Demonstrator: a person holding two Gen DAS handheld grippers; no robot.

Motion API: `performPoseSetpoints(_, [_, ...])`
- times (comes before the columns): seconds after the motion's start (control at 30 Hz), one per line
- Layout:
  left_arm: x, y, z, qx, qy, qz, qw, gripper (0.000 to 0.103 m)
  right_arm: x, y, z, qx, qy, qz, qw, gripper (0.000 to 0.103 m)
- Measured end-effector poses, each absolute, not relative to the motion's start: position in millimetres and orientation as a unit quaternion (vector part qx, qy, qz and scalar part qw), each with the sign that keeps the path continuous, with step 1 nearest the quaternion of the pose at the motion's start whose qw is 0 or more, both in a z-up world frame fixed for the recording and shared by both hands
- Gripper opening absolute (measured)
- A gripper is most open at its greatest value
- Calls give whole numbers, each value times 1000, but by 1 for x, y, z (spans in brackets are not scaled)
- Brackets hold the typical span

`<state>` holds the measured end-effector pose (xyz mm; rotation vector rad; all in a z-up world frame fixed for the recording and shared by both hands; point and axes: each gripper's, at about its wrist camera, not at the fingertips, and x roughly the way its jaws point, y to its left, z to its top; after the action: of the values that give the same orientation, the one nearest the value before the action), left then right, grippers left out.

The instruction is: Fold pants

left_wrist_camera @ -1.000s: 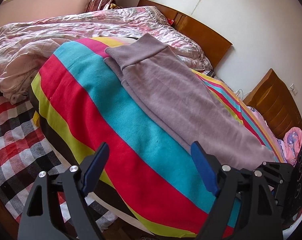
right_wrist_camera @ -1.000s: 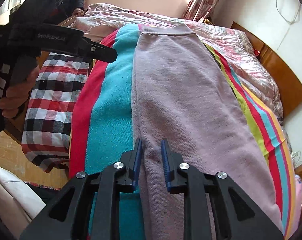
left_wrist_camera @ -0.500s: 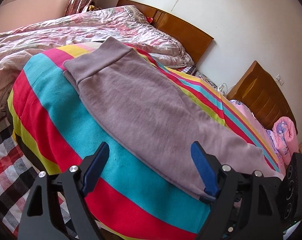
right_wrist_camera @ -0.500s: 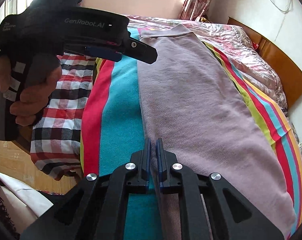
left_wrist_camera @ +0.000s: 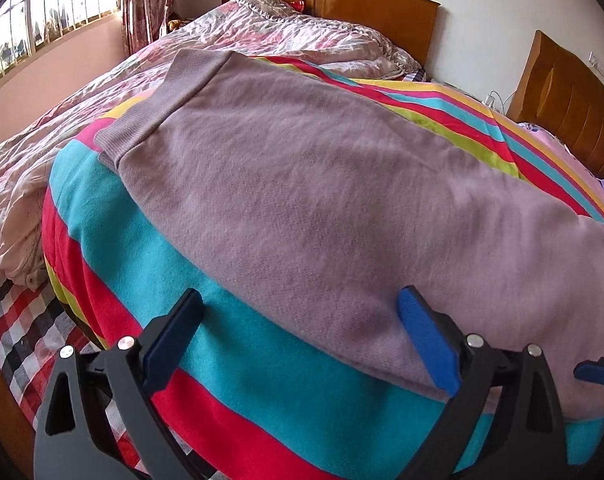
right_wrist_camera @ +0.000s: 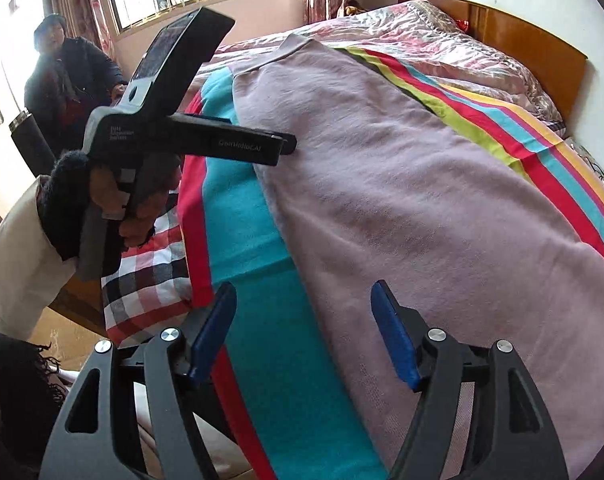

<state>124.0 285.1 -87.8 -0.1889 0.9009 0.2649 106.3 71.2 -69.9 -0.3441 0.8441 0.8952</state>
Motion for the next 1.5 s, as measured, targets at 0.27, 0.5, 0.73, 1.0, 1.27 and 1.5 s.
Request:
performPoseSetpoints(0.27, [120, 288, -93, -96, 428, 129, 889, 102, 119, 58, -87, -147, 416, 383, 812, 89])
performPoseSetpoints(0.5, [119, 288, -94, -96, 428, 129, 890, 102, 120, 61, -50, -87, 403, 404, 817, 89])
performPoseSetpoints(0.73, [119, 287, -94, -99, 427, 132, 889, 102, 111, 112, 32, -79, 300, 440, 843, 90])
performPoseSetpoints(1.0, [116, 289, -95, -106, 421, 127, 892, 102, 115, 159, 37, -117, 299, 436, 841, 90])
performPoseSetpoints(1.27, [115, 289, -96, -110, 418, 125, 893, 102, 123, 171, 31, -113, 306, 431, 841, 90])
performPoseSetpoints(1.5, [114, 290, -97, -110, 418, 123, 893, 102, 127, 173, 30, -109, 308, 426, 844, 90])
